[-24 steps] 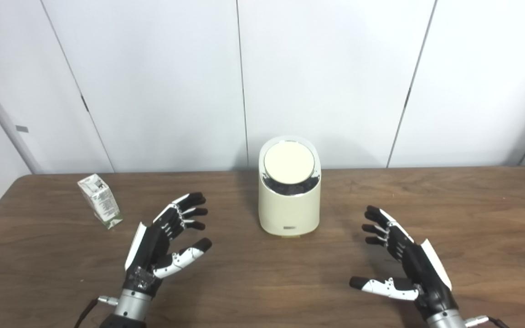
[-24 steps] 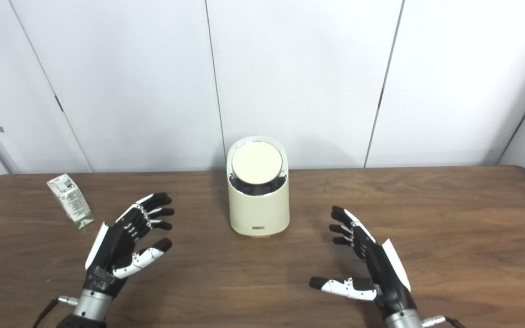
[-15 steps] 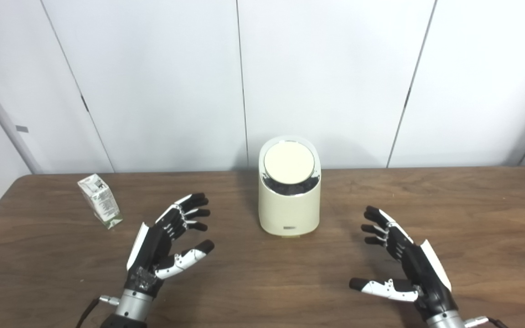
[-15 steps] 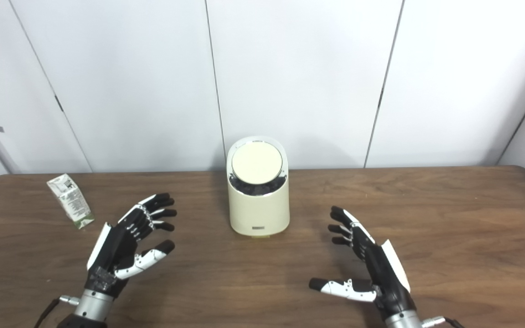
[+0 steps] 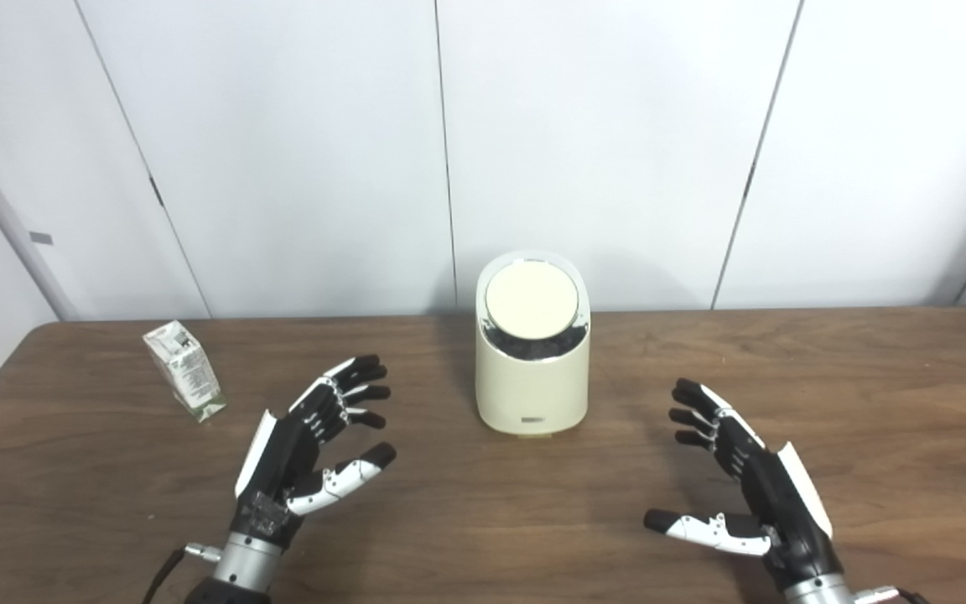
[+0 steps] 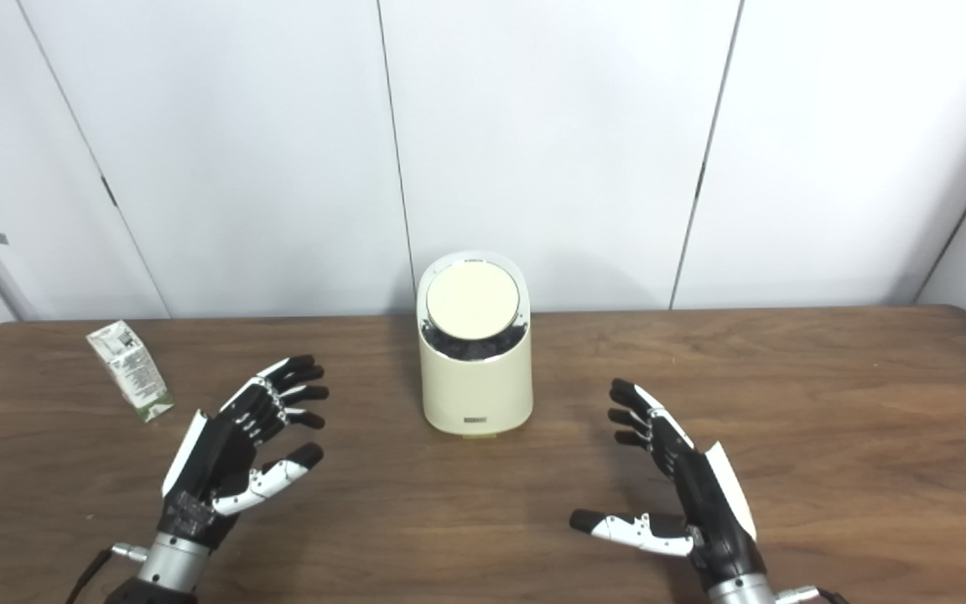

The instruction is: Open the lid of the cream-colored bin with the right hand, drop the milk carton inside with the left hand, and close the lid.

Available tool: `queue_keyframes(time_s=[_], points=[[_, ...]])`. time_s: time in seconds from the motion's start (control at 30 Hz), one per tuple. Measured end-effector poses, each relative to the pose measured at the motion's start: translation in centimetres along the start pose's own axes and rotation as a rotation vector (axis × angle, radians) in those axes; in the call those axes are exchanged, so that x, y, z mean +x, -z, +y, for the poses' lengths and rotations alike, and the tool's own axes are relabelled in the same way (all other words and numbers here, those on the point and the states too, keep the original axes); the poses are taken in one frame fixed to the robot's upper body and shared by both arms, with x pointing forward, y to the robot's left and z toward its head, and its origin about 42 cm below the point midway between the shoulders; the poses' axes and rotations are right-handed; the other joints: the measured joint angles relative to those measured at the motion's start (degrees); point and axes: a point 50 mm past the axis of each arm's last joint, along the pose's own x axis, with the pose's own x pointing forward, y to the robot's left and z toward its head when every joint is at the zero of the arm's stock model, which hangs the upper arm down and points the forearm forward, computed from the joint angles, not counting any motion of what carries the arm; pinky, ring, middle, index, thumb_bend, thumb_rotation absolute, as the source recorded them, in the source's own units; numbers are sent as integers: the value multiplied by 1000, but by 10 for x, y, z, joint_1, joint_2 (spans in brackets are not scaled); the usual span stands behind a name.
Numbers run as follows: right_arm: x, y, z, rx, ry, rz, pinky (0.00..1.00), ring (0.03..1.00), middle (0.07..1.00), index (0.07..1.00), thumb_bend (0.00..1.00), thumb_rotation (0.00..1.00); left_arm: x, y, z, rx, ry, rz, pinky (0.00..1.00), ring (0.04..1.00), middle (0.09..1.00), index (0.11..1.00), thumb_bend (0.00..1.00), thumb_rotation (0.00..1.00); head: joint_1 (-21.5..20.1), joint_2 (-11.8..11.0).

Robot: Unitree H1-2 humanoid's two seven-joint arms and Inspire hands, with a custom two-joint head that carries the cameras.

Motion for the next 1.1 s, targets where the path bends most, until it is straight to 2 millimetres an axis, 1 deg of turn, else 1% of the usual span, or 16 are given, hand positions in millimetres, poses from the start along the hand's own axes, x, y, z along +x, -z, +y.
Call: queue_keyframes(time_s=[0.13, 0.27, 0.4, 0.5, 0.53, 0.57, 0.63, 0.77, 0.87, 0.9, 0.97, 1.0, 1.1], points=[[1, 0, 1, -24, -4, 1, 738, 822, 884, 889, 730, 323, 0, 0, 0, 0, -1, 1, 638, 772, 832, 864, 676, 270, -3, -8], [10, -4, -1, -73, -15, 9, 746, 859, 909, 910, 745, 388, 0, 1, 0, 1, -3, 3, 637, 770, 830, 865, 686, 276, -8, -18], [31, -19, -13, -145, -28, -6, 742, 857, 917, 927, 709, 384, 0, 1, 1, 3, -3, 6, 639, 769, 831, 863, 682, 277, -12, -23], [48, -30, -20, -188, -32, -18, 773, 872, 927, 934, 723, 391, 0, 2, 1, 3, -3, 7, 643, 770, 832, 862, 678, 271, -13, -25], [53, -33, -21, -196, -29, -17, 780, 873, 928, 935, 737, 412, 0, 2, 1, 3, -3, 7, 643, 767, 831, 861, 681, 277, -14, -25], [57, -35, -20, -210, -27, -10, 778, 874, 929, 938, 761, 454, 0, 2, 1, 3, -3, 7, 640, 765, 828, 858, 686, 281, -15, -25], [66, -38, -20, -230, -27, 1, 796, 888, 933, 946, 788, 493, 1, 2, 1, 3, -3, 8, 638, 763, 827, 855, 696, 290, -15, -25], [82, -48, -20, -247, -23, 1, 827, 901, 938, 953, 814, 529, 2, 3, 2, 3, -3, 9, 634, 760, 824, 855, 706, 296, -16, -27], [97, -58, -21, -253, -16, 0, 819, 910, 940, 948, 821, 523, 3, 3, 2, 5, -2, 9, 635, 761, 824, 857, 695, 281, -16, -29], [102, -62, -21, -254, -14, -7, 802, 912, 944, 948, 817, 522, 3, 3, 2, 5, -2, 9, 635, 760, 824, 856, 691, 275, -17, -29], [114, -72, -20, -255, -14, -24, 784, 924, 962, 949, 811, 495, 3, 3, 2, 4, -1, 9, 640, 762, 827, 858, 688, 275, -18, -28], [120, -77, -19, -253, -16, -34, 784, 929, 967, 949, 812, 487, 3, 3, 2, 5, -1, 9, 641, 762, 827, 858, 689, 276, -18, -27], [135, -90, -17, -236, -22, -42, 825, 933, 928, 954, 824, 452, 4, 3, 2, 6, 0, 9, 632, 756, 823, 856, 697, 277, -19, -27]])
